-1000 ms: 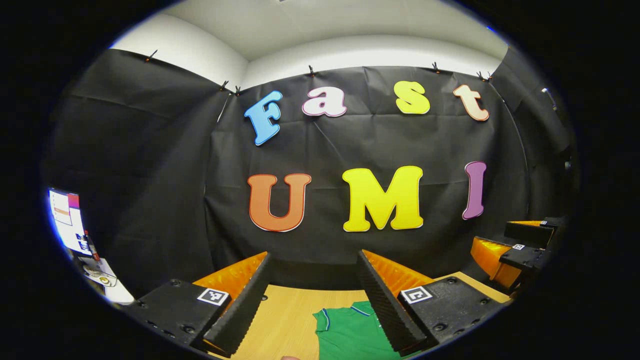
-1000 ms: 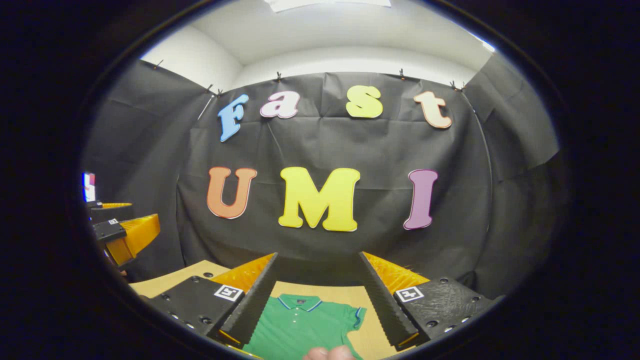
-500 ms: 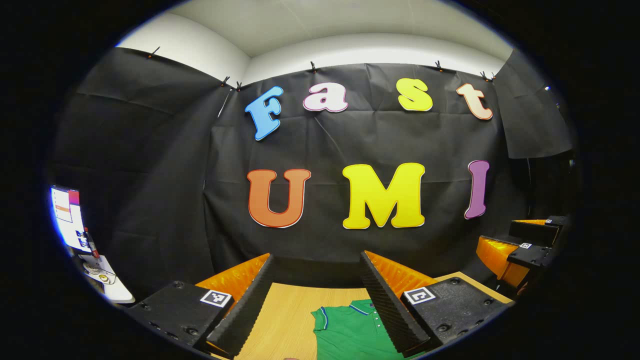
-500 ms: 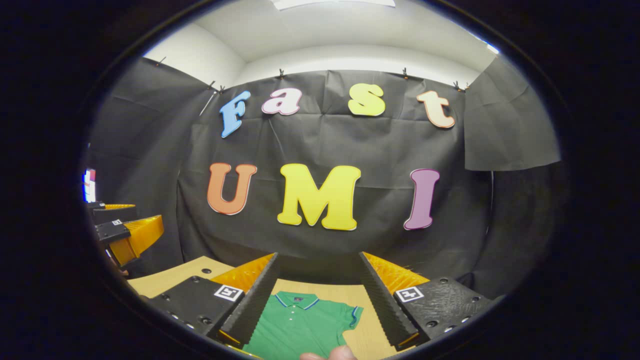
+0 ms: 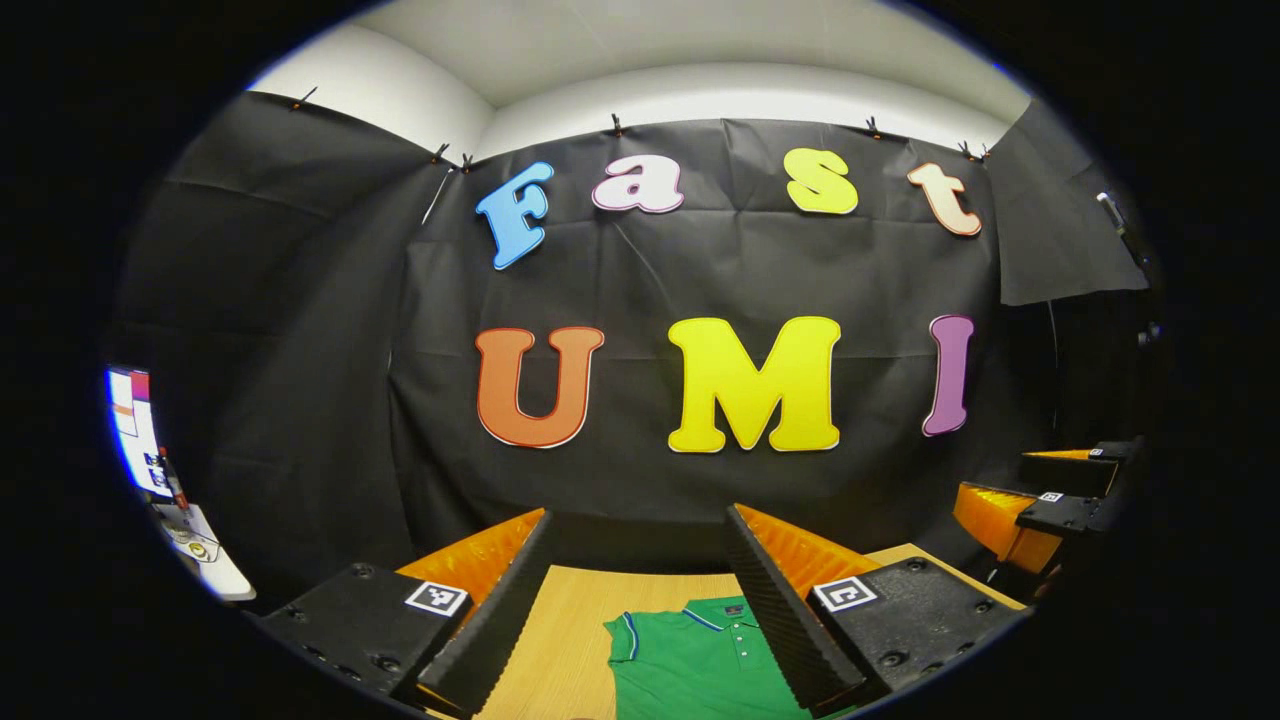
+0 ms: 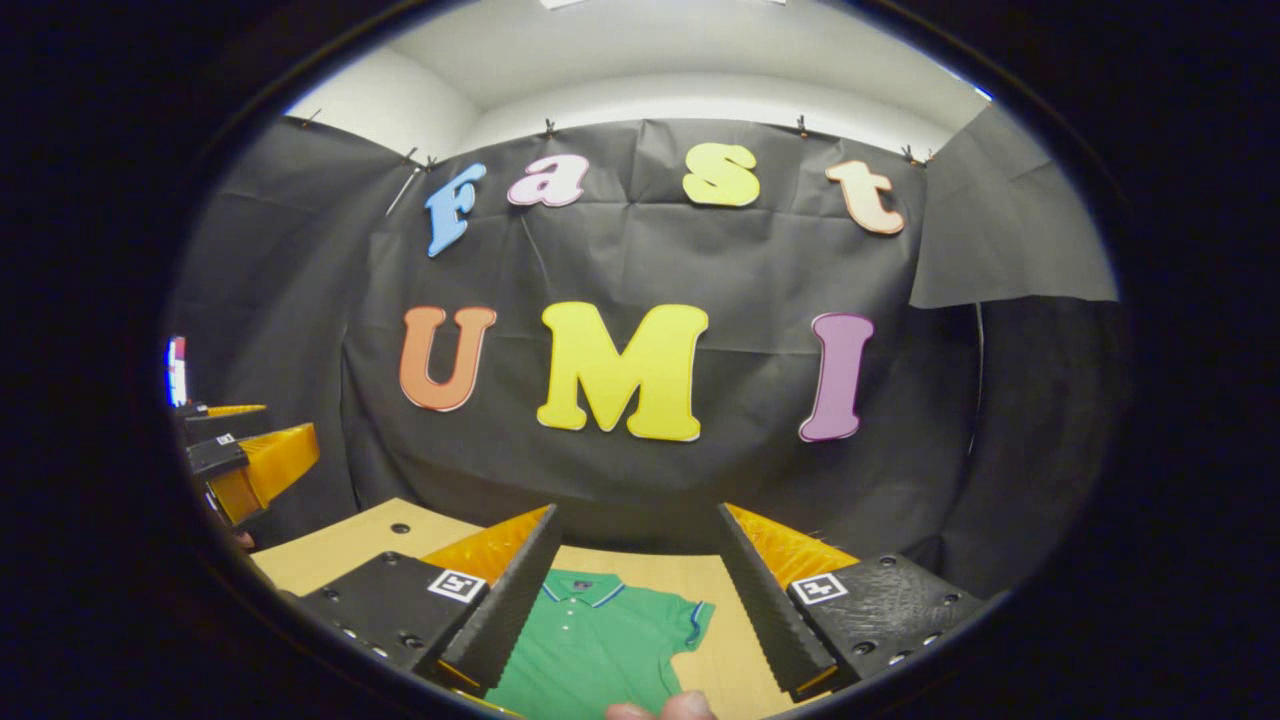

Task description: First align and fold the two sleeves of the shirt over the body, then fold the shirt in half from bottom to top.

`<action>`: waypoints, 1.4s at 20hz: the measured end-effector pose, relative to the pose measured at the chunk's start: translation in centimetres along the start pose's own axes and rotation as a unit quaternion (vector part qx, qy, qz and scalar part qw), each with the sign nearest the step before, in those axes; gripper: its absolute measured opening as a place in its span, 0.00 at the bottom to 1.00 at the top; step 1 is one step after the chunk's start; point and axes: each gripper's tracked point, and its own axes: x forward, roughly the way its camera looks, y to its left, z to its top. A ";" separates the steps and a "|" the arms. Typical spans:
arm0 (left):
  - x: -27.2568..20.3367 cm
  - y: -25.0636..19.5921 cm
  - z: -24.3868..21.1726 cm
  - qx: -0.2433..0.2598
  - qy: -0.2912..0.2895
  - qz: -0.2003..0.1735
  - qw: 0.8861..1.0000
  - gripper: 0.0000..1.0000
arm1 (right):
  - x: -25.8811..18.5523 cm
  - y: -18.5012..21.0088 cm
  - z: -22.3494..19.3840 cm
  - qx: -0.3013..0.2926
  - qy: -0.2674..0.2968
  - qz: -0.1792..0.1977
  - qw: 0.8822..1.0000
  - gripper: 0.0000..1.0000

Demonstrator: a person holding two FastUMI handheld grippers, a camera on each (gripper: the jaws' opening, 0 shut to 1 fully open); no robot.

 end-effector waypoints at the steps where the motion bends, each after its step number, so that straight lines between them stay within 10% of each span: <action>1: 0.2 -0.2 -0.2 0.002 0.002 -0.001 1.000 1.00 | 0.5 -0.8 -1.0 0.000 0.013 -0.005 1.000 0.93; 12: 2.7 -1.7 -2.9 0.016 0.035 0.010 0.999 1.00 | 10.1 -6.5 -16.0 0.005 0.193 -0.010 0.981 0.97; 28: 6.4 -3.5 -7.3 0.032 0.106 0.048 0.993 1.00 | 22.1 -12.2 -36.7 0.054 0.414 -0.039 0.908 0.94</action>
